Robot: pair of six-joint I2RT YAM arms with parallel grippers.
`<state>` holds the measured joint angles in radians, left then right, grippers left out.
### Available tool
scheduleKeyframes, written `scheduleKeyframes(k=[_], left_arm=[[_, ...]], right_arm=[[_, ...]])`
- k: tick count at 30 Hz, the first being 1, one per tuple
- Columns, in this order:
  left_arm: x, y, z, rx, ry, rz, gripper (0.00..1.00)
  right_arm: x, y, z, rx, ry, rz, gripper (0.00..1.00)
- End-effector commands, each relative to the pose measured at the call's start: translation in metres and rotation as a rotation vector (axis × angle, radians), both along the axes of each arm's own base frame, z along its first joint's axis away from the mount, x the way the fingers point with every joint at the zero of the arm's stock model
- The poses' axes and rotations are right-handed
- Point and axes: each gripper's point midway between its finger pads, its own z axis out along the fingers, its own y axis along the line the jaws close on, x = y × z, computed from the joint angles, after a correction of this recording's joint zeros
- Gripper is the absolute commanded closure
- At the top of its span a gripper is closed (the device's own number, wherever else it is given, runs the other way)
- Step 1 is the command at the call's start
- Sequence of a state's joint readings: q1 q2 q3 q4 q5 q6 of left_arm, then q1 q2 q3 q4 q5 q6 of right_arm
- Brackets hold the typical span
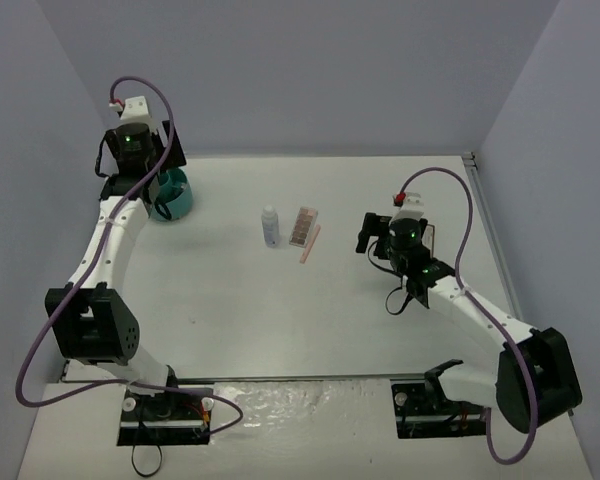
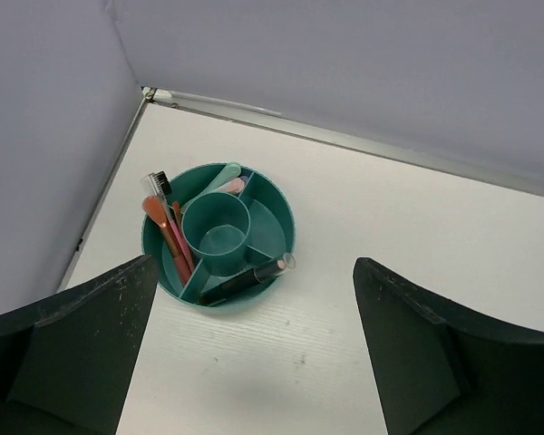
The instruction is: Organize the makeup
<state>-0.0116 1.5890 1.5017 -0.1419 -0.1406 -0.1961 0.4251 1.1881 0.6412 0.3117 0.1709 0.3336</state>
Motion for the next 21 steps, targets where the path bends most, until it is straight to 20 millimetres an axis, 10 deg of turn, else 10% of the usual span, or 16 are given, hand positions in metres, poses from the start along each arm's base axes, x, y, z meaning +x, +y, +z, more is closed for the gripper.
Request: scheduleKeyframes(k=[1,13,21], left_arm=[[-0.048,-0.029,0.056,-0.203,-0.046,-0.073,0.08],[-0.175,-0.068,0.006,-0.263,0.095,-0.289,0.03],[-0.198,-0.076,-0.021,-0.271,0.136,-0.323,0.03]], right_arm=[[0.020,-0.033,-0.014,0.026,0.094,-0.107,0.02],[0.087,-0.063,-0.070,-0.058,0.253,-0.159,0.18],[0.115,-0.078,-0.086,-0.133,0.278,-0.175,0.24]])
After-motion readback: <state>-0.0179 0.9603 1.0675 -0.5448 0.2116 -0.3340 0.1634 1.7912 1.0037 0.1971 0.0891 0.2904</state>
